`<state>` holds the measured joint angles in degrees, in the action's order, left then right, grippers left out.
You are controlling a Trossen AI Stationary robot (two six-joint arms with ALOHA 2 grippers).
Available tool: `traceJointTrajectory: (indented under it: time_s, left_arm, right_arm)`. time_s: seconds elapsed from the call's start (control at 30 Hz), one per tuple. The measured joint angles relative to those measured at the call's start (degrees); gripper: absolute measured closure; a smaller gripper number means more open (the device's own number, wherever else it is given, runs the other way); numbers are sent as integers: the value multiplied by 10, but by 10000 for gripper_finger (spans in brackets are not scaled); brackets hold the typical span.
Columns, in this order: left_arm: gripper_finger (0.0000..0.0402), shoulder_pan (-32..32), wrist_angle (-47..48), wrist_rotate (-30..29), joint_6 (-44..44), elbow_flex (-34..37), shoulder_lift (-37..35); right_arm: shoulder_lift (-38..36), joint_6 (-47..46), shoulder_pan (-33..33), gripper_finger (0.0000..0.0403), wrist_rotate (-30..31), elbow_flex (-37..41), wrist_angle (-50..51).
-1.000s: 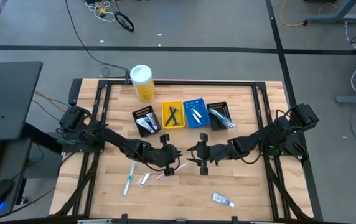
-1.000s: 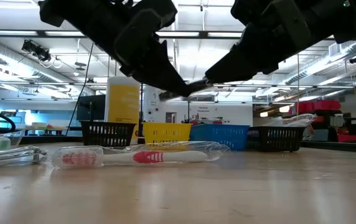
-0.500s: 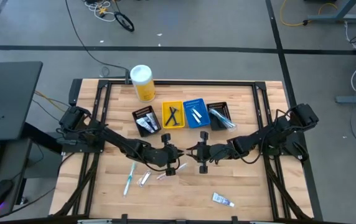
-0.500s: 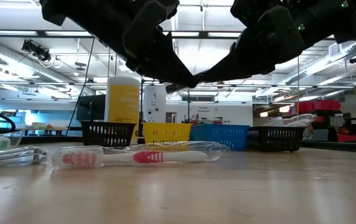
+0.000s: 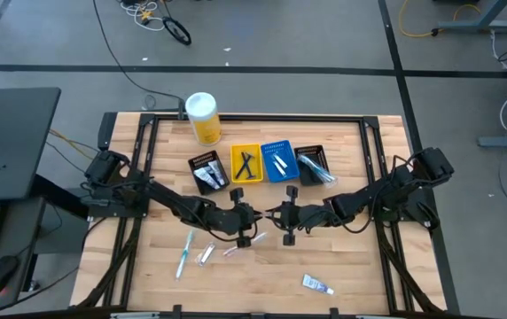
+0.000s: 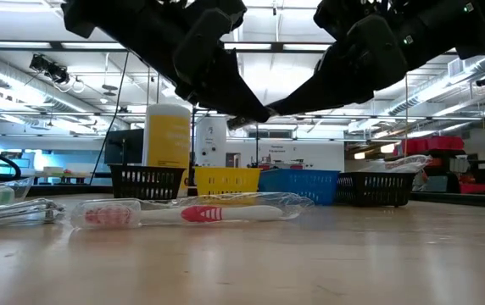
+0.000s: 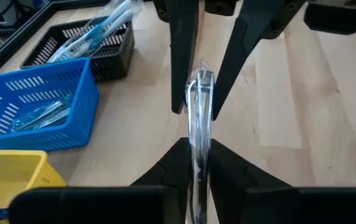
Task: Pick & Place Travel size toiletries
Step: Put the silver nail cutter into the blue basket
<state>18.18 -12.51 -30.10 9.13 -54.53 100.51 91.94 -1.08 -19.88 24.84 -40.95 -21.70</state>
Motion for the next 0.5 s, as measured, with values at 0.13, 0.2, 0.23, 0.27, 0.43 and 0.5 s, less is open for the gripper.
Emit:
traceJointTrajectory:
  time_s: [0.13,0.2,0.23,0.27,0.43,0.5]
  left_arm:
    - [325,-3,0,-5,1,0,0]
    - [310,-5,0,-6,2,0,0]
    - [303,-6,0,-6,6,0,0]
    - [296,-8,0,-6,10,0,0]
    - [268,-13,1,-9,14,0,0]
    - [262,-14,0,-16,15,0,0]
  right_arm:
    - [0,-5,0,336,19,-1,15]
    - [0,-6,0,337,20,-1,17]
    - [0,-6,0,337,20,-1,17]
    - [0,-6,0,337,21,-1,18]
    - [0,-6,0,337,26,-1,33]
    - [0,-6,-1,337,56,0,57]
